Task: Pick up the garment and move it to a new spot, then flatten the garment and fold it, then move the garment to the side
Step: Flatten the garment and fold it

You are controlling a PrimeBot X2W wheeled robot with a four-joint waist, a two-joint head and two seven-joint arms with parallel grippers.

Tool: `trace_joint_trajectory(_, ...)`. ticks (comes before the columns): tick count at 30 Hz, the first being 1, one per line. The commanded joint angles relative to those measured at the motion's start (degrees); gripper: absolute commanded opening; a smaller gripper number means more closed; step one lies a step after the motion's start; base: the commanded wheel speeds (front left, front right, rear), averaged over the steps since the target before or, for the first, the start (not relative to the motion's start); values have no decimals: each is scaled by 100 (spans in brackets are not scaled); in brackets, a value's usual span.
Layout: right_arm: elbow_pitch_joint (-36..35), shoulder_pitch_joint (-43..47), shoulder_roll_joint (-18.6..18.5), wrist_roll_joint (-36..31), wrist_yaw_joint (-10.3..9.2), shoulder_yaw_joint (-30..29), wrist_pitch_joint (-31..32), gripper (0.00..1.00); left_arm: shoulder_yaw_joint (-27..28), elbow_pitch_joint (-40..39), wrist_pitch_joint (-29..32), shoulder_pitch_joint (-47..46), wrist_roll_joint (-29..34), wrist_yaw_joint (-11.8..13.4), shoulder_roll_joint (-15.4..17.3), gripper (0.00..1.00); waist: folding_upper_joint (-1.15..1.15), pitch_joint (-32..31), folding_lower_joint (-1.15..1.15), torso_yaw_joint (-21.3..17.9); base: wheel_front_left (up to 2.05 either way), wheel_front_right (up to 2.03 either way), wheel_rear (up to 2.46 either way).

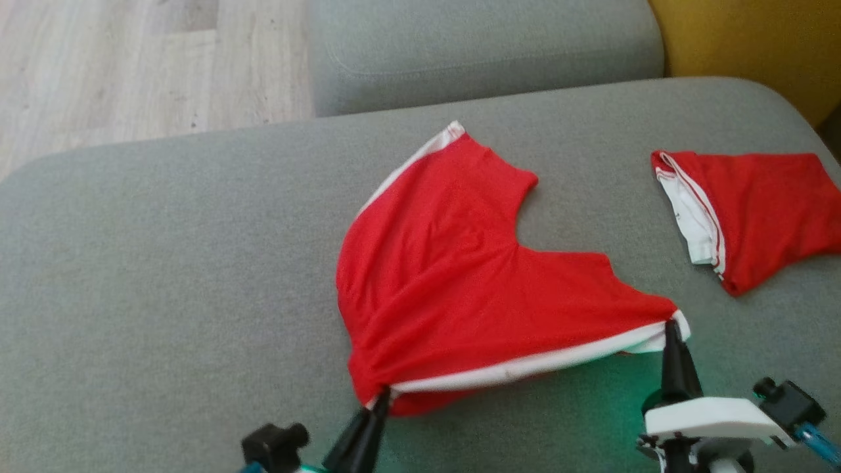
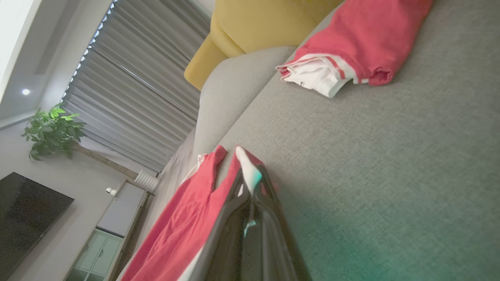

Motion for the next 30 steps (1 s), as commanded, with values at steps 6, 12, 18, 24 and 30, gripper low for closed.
trace_joint_trajectory(6,-709,-240,-16,185,-4,-72,37,0,-76,-507,-31,-369,127,10,-28,0,0,50,2,164,0,0,0)
trace_joint_trajectory(12,-687,-1400,-16,-44,-4,20,333,0,-81,-773,-31,-1214,46,10,-91,0,0,602,2,510,0,0,0)
trace_joint_trajectory(18,92,-3042,-16,-607,-4,-31,441,0,109,-860,-31,-2144,-131,10,-304,0,0,1344,2,1015,0,0,0)
trace_joint_trajectory(24,1513,-4452,-20,-1351,-4,-361,329,0,247,-782,-31,-2616,-303,10,-485,0,0,1863,2,1438,0,0,0)
trace_joint_trajectory(30,2670,-5460,-95,-2101,-4,-649,97,0,395,-636,-31,-2842,-450,10,-688,0,0,2255,2,1741,0,0,0)
